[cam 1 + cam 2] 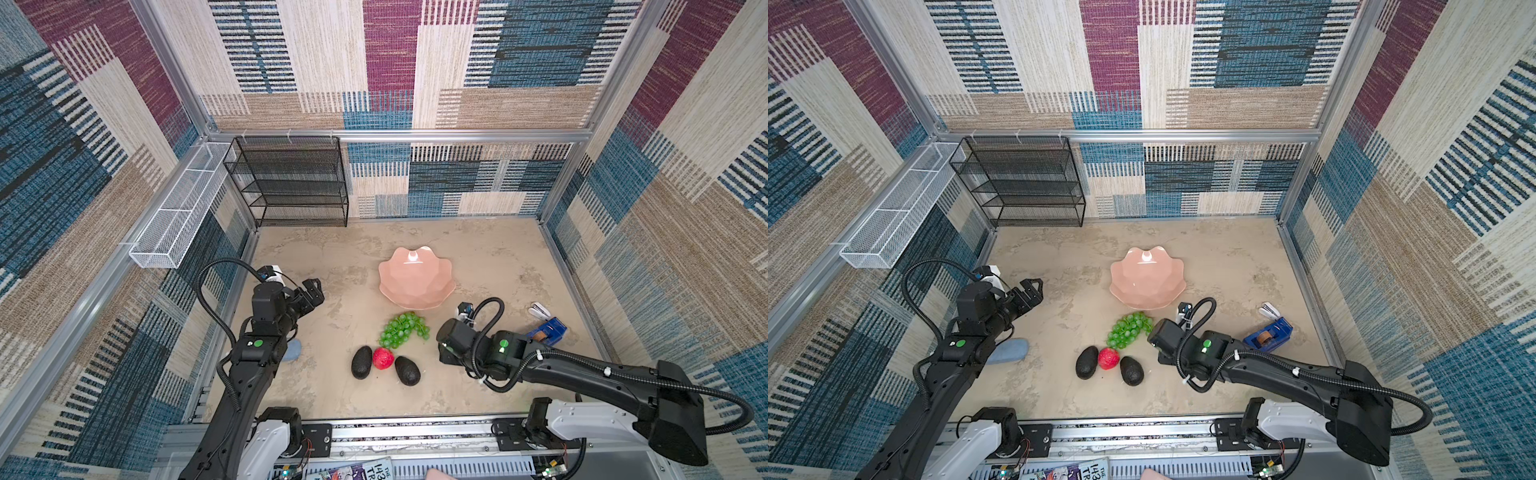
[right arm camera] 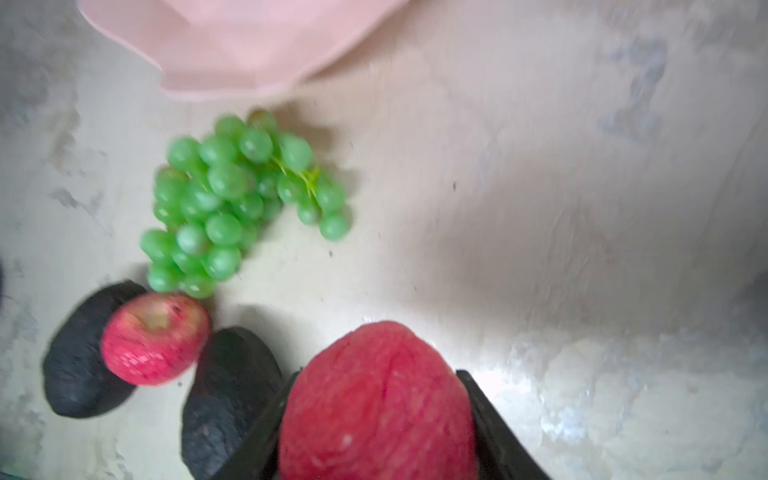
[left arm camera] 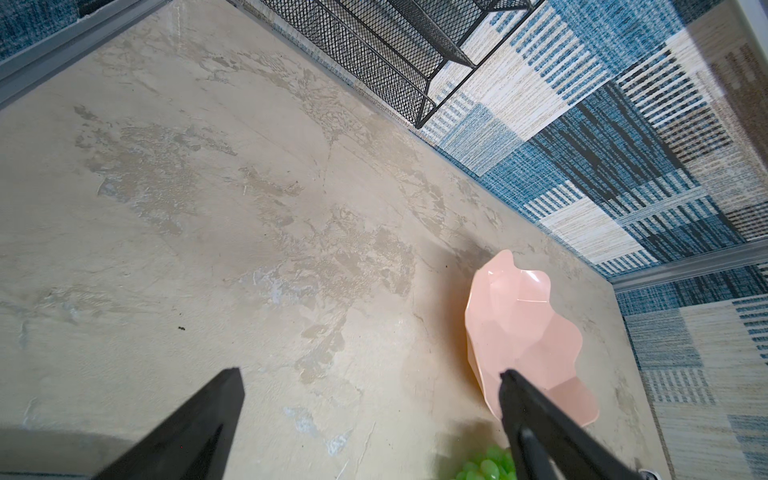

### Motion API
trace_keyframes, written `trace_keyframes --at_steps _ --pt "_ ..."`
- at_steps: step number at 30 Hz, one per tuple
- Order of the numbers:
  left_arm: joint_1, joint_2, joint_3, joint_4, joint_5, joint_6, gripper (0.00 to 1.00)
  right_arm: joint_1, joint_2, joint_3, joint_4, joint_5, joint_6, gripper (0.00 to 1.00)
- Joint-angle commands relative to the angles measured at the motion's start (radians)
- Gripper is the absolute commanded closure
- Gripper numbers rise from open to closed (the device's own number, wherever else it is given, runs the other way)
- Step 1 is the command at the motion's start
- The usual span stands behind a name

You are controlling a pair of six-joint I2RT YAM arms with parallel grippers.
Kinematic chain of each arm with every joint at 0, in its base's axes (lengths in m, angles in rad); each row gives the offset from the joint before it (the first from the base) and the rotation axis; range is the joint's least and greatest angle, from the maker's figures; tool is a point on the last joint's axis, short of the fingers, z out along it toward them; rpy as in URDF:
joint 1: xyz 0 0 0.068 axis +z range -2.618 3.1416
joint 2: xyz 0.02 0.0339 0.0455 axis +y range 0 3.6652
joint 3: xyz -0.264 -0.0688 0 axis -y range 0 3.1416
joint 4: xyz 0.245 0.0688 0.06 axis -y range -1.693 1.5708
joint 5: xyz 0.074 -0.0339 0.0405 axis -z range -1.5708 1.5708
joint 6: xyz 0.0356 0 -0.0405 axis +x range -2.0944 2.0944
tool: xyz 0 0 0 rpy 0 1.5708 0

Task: Place and organize the fake fruits in the fruit bowl
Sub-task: 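Carry the apple into the pink bowl and release it with the right gripper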

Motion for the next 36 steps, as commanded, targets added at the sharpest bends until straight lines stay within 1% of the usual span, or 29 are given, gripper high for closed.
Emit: trace_keyframes --at_steps 1,4,6,8,12,15,20,22,25,29,36 --pt "0.000 -0.001 -0.004 -0.011 0.019 -0.013 0.01 -0.092 0.028 0.061 0.145 0.058 -0.225 0.49" --pt "0.000 0.007 0.000 -0.032 0.040 -0.024 0.01 -0.186 0.107 0.131 0.282 0.021 -0.373 0.49" --pt "0.000 0.015 0.004 -0.048 0.061 -0.023 0.02 -0.233 0.190 0.192 0.363 -0.007 -0.475 0.49" --pt "0.000 0.022 0.010 -0.069 0.084 -0.017 0.03 -0.269 0.283 0.259 0.409 -0.045 -0.555 0.49" --pt "0.000 0.035 0.033 -0.133 0.131 0.003 0.04 -0.327 0.457 0.397 0.464 -0.123 -0.649 0.49" --pt "0.000 0.035 0.055 -0.203 0.143 0.026 0.05 -0.351 0.561 0.466 0.486 -0.186 -0.682 0.49" --pt "0.000 0.017 0.071 -0.291 0.152 0.056 0.06 -0.361 0.719 0.539 0.501 -0.243 -0.727 0.49" --pt "0.000 0.014 0.074 -0.322 0.160 0.065 0.06 -0.365 0.760 0.551 0.507 -0.246 -0.732 0.48" --pt "0.000 0.008 0.080 -0.373 0.169 0.073 0.07 -0.372 0.794 0.541 0.530 -0.250 -0.731 0.49" --pt "-0.001 -0.001 0.070 -0.401 0.198 0.064 0.08 -0.382 0.823 0.528 0.549 -0.256 -0.728 0.48" --pt "-0.011 -0.012 0.026 -0.411 0.258 0.033 0.12 -0.390 0.876 0.537 0.563 -0.263 -0.718 0.41"
